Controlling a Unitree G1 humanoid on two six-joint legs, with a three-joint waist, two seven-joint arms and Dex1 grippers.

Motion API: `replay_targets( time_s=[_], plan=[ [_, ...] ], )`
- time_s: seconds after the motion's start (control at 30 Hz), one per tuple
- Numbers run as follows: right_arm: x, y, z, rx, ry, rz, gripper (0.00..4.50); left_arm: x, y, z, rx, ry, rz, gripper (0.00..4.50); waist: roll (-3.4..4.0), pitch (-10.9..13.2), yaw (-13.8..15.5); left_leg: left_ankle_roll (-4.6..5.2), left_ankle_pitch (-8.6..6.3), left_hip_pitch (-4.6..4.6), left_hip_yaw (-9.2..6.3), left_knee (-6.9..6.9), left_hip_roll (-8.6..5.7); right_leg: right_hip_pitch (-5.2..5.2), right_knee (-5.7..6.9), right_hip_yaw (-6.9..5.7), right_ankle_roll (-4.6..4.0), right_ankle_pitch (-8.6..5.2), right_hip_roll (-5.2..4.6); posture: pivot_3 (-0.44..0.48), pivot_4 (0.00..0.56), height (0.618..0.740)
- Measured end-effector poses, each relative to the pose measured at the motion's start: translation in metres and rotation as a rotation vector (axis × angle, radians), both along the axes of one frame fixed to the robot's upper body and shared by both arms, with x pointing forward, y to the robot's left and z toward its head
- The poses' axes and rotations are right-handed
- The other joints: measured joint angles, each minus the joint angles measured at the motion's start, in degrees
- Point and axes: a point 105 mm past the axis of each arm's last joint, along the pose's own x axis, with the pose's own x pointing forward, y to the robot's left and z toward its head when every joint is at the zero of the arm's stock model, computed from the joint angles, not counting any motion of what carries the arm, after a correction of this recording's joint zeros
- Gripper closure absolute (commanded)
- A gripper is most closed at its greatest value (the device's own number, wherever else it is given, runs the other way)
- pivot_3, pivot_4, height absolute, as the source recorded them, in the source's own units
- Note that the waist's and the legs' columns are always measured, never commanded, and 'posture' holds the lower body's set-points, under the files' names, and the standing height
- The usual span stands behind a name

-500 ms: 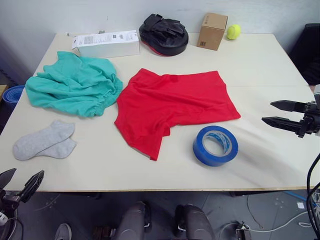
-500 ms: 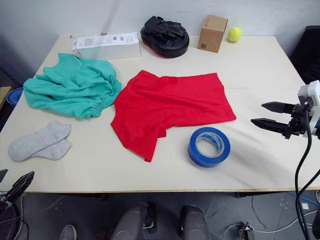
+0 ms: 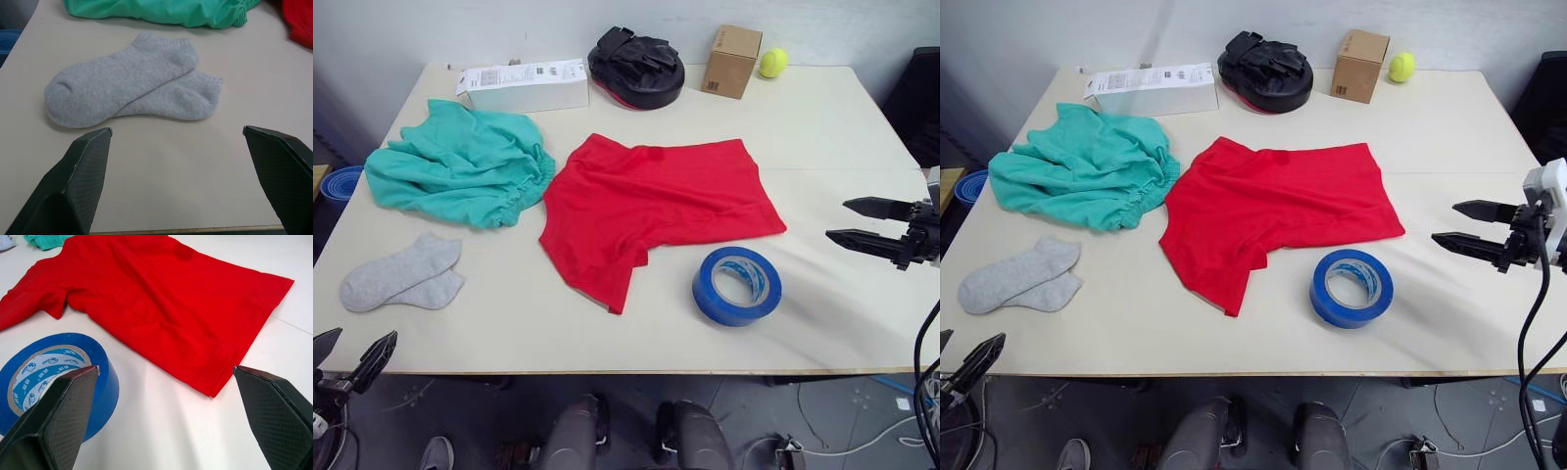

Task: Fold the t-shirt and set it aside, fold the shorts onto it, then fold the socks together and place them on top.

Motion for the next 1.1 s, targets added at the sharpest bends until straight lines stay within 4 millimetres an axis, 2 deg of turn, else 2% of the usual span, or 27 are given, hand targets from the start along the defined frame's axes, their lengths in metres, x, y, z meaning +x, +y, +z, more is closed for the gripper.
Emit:
replay_targets(
  time_s=[0.23, 0.4, 0.5, 0.67, 0.77, 0.87, 0.93, 1.1],
  plan=[
    [0.000, 0.001, 0.002, -0.009, -0.013, -0.004, 0.03, 0.012, -0.003, 0.010, 0.021, -0.027, -0.037, 0.00, 0.00, 0.0, -0.1, -0.01, -0.01, 0.01, 0.05, -0.02, 0.01, -0.02, 0.00, 0.04, 0.00, 0.00, 0.01, 0.000, 0.150, 0.740],
    [-0.001, 0.012, 0.014, -0.024, -0.056, 0.031, 0.03, 0.037, -0.019, 0.027, 0.027, -0.053, -0.169, 0.00, 0.04, 0.0, 0.1, -0.04, 0.01, 0.02, 0.05, -0.02, 0.02, -0.02, 0.03, 0.06, 0.00, 0.00, 0.01, 0.000, 0.150, 0.740],
    [-0.012, 0.027, 0.023, -0.047, -0.066, 0.100, 0.03, 0.054, -0.043, 0.043, 0.017, -0.058, -0.319, 0.00, 0.04, 0.0, 0.2, -0.10, 0.00, 0.02, 0.03, -0.05, 0.02, -0.05, 0.09, 0.08, 0.02, 0.01, 0.01, 0.000, 0.150, 0.740],
    [-0.033, 0.068, 0.027, -0.121, -0.059, 0.289, 0.03, 0.067, -0.098, 0.071, 0.078, -0.043, -0.659, 0.00, 0.06, 0.1, 0.0, -0.46, 0.16, 0.07, 0.06, -0.17, 0.02, -0.11, 0.16, 0.11, 0.03, 0.02, 0.05, 0.000, 0.150, 0.740],
    [-0.046, 0.088, 0.020, -0.208, -0.057, 0.396, 0.03, 0.072, -0.131, 0.080, 0.131, -0.014, -0.881, 0.00, 0.07, 0.1, 0.0, -0.52, 0.25, 0.09, 0.11, -0.22, 0.09, -0.17, 0.20, 0.17, 0.03, 0.01, 0.18, 0.000, 0.150, 0.740],
    [-0.058, 0.112, 0.003, -0.334, -0.070, 0.531, 0.03, 0.073, -0.161, 0.087, 0.176, 0.002, -1.099, 0.00, 0.06, 0.1, 0.0, -0.64, 0.25, 0.09, 0.21, -0.24, 0.13, -0.22, 0.21, 0.29, 0.03, 0.01, 0.29, 0.000, 0.150, 0.740],
    [-0.059, 0.119, -0.012, -0.432, -0.086, 0.585, 0.03, 0.071, -0.177, 0.086, 0.182, 0.021, -1.227, 0.00, 0.03, 0.1, 0.0, -0.60, 0.30, 0.09, 0.31, -0.24, 0.14, -0.27, 0.21, 0.38, 0.03, 0.02, 0.33, 0.000, 0.150, 0.740],
    [-0.055, 0.127, -0.045, -0.547, -0.097, 0.632, 0.03, 0.070, -0.194, 0.082, 0.175, 0.058, -1.386, 0.00, -0.12, 0.2, 0.0, -0.58, 0.45, 0.06, 0.44, -0.26, 0.25, -0.47, 0.34, 0.49, 0.02, 0.01, 0.50, 0.000, 0.150, 0.740]
  ],
)
